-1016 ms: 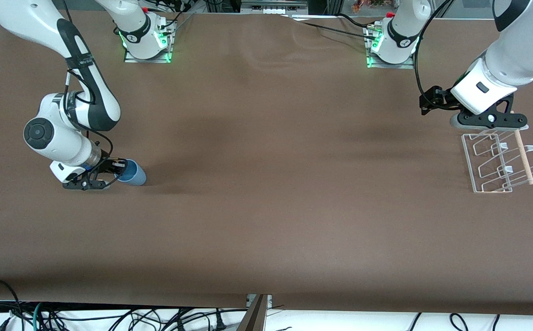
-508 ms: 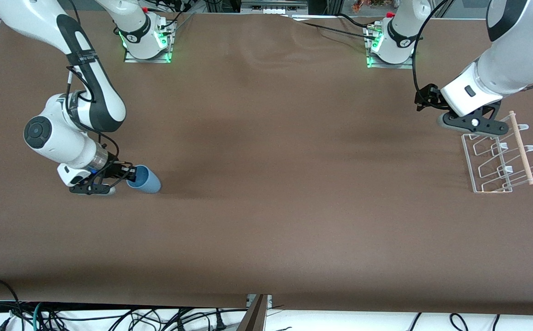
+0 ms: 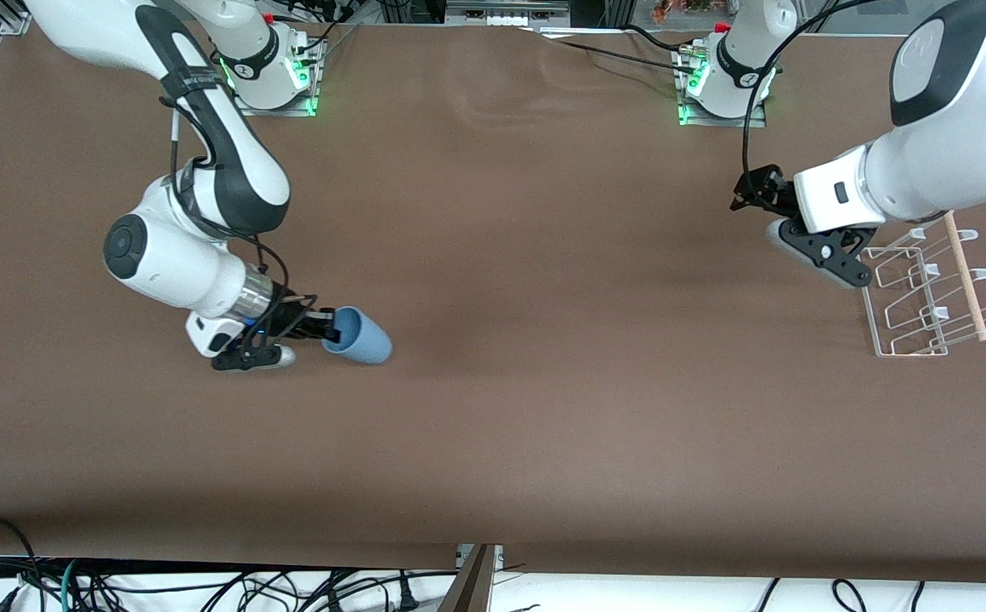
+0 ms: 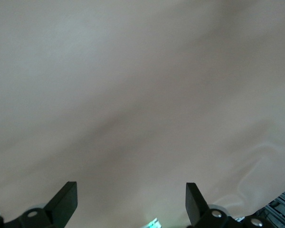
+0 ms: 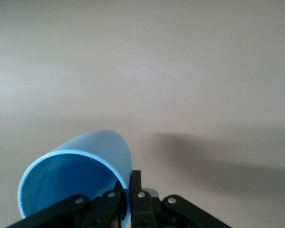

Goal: Transfer cup to left arm and place on rack
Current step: 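Lift the cup with the right gripper while the left gripper approaches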

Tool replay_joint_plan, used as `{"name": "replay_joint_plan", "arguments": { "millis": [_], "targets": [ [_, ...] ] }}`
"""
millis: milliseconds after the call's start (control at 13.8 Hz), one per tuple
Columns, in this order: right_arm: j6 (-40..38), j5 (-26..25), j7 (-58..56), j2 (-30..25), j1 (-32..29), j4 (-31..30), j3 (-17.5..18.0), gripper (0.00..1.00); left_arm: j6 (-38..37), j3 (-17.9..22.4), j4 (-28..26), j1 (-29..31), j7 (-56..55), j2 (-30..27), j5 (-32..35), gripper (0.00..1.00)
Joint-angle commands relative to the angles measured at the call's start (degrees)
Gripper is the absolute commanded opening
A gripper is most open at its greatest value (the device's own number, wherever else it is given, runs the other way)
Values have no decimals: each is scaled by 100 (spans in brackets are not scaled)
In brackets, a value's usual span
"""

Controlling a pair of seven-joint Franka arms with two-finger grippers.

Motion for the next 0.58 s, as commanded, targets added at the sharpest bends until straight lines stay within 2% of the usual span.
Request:
{"name": "replay_joint_plan", "arguments": {
  "millis": [0, 73, 218, 363, 508],
  "targets": [
    [-177, 170, 503, 379, 464, 738, 18, 0, 118, -2, 456, 45, 665, 443, -824, 100],
    [-169, 204, 862, 467, 631, 931, 53, 0, 127, 6, 457, 89, 841, 549, -1315, 100],
    [-168, 476, 1566, 713, 860, 1396, 219, 0, 180, -2, 457, 116, 1367, 760, -1706, 100],
    [-177, 556, 1778, 872, 984, 1687, 447, 0, 670, -20, 457, 72, 2306, 866, -2048, 100],
    [-168, 556, 2164, 925, 1028, 1837, 658, 0, 822, -20, 457, 63, 3291, 1041, -2601, 100]
  ]
}}
